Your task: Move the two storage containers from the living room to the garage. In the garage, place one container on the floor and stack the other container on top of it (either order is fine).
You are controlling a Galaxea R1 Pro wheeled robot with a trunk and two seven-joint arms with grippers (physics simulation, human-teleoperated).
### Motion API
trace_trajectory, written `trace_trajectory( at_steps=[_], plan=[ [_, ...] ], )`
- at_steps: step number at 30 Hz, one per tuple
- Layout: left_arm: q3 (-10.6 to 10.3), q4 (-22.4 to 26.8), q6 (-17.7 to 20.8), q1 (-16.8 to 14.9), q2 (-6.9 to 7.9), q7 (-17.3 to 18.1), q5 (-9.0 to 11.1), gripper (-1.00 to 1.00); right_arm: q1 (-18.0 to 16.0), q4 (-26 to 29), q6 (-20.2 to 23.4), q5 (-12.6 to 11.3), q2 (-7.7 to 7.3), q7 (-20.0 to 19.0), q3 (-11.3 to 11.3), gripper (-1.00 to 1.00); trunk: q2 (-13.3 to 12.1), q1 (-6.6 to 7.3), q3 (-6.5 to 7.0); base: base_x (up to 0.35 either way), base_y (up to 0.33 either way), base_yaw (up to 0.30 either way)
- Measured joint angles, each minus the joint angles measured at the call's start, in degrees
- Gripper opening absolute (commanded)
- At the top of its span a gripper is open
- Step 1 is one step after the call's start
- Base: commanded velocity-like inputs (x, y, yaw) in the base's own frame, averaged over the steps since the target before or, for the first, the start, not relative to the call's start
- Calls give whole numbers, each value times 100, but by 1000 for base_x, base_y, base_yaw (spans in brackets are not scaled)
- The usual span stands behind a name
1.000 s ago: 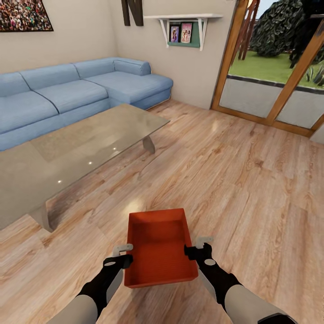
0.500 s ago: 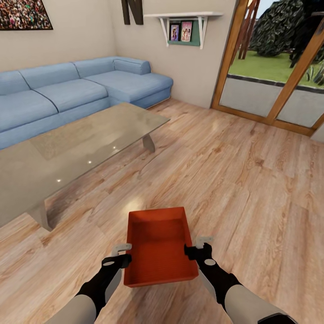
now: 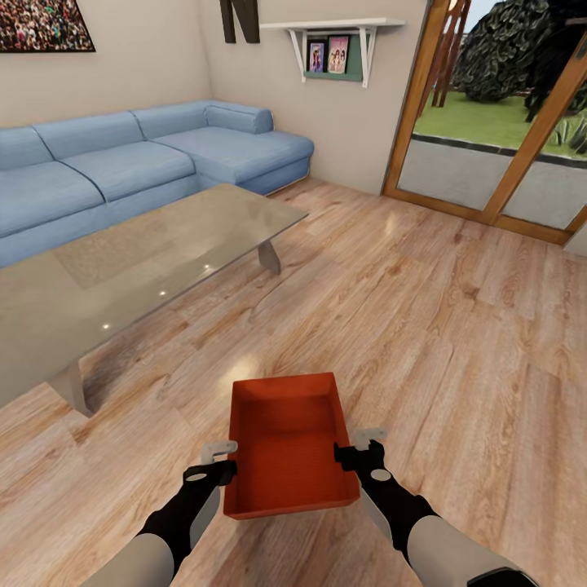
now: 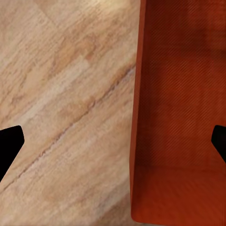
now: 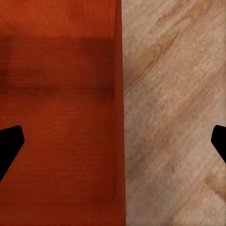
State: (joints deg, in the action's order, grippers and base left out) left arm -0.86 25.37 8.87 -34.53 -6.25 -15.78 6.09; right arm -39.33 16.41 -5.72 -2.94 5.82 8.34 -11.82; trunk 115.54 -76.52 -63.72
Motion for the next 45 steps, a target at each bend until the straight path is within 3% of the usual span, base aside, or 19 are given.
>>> trace_trajectory(
  at_steps=[29, 45],
  plan=[
    [0, 0, 3, -1, 9, -3, 0, 100, 0, 0, 0, 8, 0, 0, -3, 100, 1163, -637, -521, 0, 0, 0],
    [0, 9, -3, -1, 10, -2, 3, 100, 0, 4, 6, 28, 10, 76, 6, 100, 1165, -638, -521, 0, 0, 0]
  ],
)
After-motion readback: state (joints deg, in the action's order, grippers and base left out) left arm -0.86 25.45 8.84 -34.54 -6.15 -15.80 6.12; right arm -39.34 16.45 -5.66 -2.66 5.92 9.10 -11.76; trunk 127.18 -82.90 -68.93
